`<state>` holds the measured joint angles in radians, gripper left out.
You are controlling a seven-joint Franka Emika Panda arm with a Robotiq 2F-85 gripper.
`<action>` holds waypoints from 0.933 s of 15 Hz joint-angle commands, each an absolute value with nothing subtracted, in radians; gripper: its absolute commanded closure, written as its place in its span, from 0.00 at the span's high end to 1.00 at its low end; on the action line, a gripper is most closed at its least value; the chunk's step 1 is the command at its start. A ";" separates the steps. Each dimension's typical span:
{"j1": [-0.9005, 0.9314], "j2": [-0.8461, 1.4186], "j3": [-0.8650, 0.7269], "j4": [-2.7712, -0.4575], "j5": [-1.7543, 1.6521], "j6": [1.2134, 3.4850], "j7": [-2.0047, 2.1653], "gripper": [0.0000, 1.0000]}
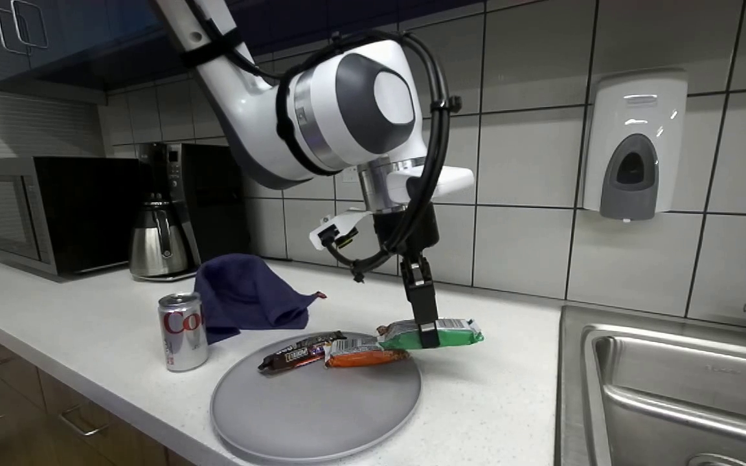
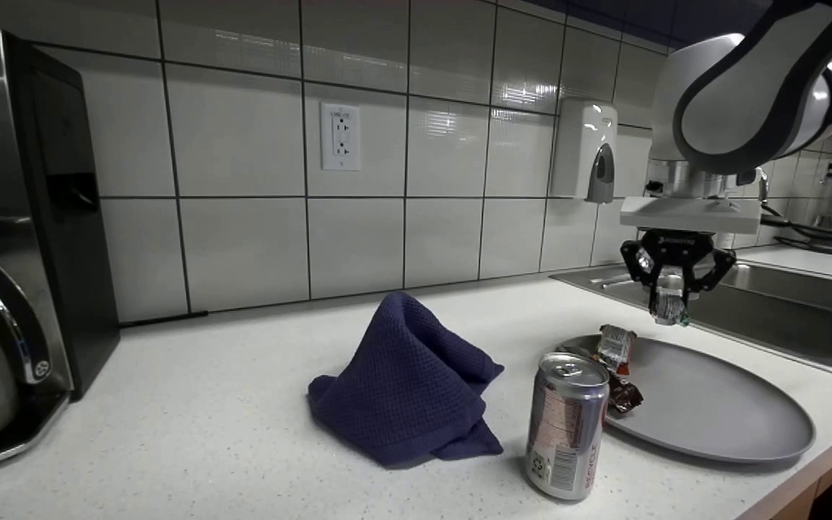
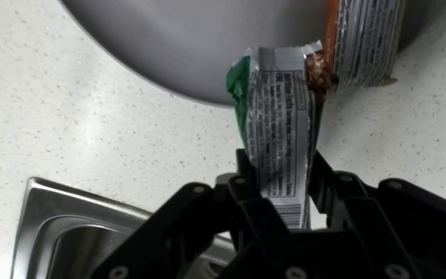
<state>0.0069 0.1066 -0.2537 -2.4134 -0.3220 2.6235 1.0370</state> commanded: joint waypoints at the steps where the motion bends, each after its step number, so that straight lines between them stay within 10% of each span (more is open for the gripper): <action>1: -0.008 0.014 -0.211 -2.508 -0.366 2.625 1.032 0.13; 14: -0.022 -0.012 -0.128 -2.630 -0.396 2.624 1.037 0.13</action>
<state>0.0056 0.0110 -0.1563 -2.6035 -0.3806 2.6233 1.0373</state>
